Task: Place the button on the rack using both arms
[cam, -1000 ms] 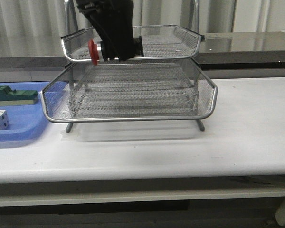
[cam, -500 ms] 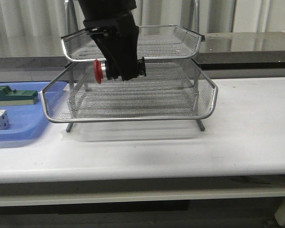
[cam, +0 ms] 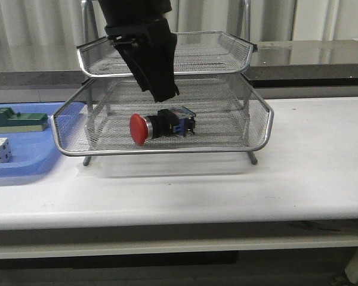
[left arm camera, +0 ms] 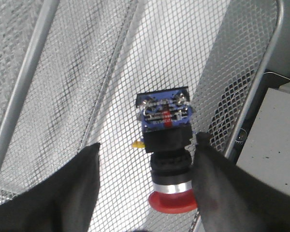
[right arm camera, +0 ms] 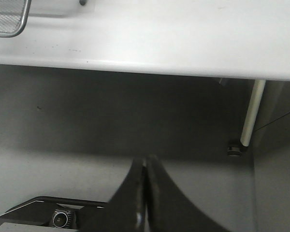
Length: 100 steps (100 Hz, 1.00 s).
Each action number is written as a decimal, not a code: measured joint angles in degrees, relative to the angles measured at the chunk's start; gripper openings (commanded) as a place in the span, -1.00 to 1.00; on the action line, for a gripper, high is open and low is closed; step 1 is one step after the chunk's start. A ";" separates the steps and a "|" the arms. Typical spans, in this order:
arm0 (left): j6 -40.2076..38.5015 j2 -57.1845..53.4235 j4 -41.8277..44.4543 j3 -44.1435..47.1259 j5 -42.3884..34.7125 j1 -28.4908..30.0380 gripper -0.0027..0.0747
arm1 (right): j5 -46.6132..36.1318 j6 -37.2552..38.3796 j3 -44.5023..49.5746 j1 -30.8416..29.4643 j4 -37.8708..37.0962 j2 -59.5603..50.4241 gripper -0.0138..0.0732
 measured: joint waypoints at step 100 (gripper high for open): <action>-9.73 -21.35 -1.05 0.40 0.65 24.27 0.02 | 0.00 0.00 0.00 0.00 0.00 0.00 -0.85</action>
